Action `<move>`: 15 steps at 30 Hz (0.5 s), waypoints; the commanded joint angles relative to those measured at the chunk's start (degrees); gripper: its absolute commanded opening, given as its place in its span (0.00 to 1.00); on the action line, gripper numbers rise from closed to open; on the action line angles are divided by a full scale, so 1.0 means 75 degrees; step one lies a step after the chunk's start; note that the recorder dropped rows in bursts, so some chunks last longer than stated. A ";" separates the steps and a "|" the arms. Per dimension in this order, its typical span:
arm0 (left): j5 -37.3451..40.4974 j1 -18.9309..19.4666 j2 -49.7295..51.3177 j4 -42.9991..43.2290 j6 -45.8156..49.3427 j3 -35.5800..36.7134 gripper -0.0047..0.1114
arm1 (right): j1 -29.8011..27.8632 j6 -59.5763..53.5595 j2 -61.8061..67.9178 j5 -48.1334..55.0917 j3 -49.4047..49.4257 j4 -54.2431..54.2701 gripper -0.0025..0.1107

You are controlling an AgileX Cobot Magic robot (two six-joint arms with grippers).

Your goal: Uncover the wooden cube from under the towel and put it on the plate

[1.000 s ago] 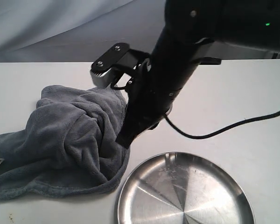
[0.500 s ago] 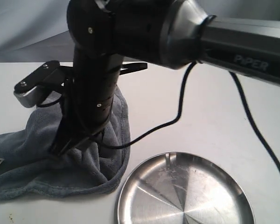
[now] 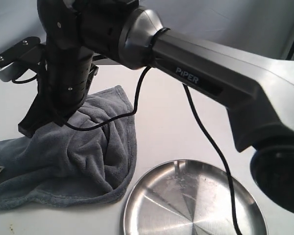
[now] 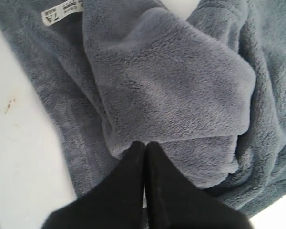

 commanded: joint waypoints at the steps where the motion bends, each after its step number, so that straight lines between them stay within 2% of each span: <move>1: -0.0072 -0.0060 -0.0023 -0.0034 -0.0078 0.0035 0.04 | -0.0160 0.0380 0.0167 0.0009 -0.0273 -0.0462 0.02; 10: -0.0072 -0.0060 -0.0023 -0.0034 -0.0078 0.0035 0.04 | -0.1158 0.1311 0.0224 0.0009 -0.0273 -0.0477 0.02; 15: -0.0072 -0.0060 -0.0023 -0.0034 -0.0078 0.0035 0.04 | -0.1527 0.1357 0.0224 0.0009 -0.0257 -0.0448 0.02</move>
